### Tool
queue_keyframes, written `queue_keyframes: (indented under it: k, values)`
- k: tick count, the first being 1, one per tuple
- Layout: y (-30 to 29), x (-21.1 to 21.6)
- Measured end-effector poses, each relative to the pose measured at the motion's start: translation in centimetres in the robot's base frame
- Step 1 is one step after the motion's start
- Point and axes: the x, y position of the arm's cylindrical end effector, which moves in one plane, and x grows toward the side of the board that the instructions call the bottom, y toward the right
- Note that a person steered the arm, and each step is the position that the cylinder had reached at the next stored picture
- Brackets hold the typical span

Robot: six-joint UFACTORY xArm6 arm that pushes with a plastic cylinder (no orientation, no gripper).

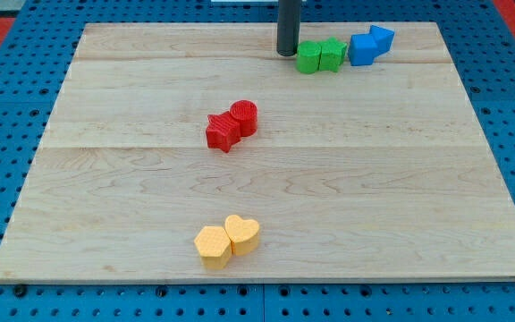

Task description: Separate red star from the red circle

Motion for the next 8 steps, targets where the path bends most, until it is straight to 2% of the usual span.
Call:
queue_keyframes:
  k: [2, 4, 8]
  values:
    - [1.4, -1.6]
    - [-4.9, -1.6]
    - [-3.8, -1.6]
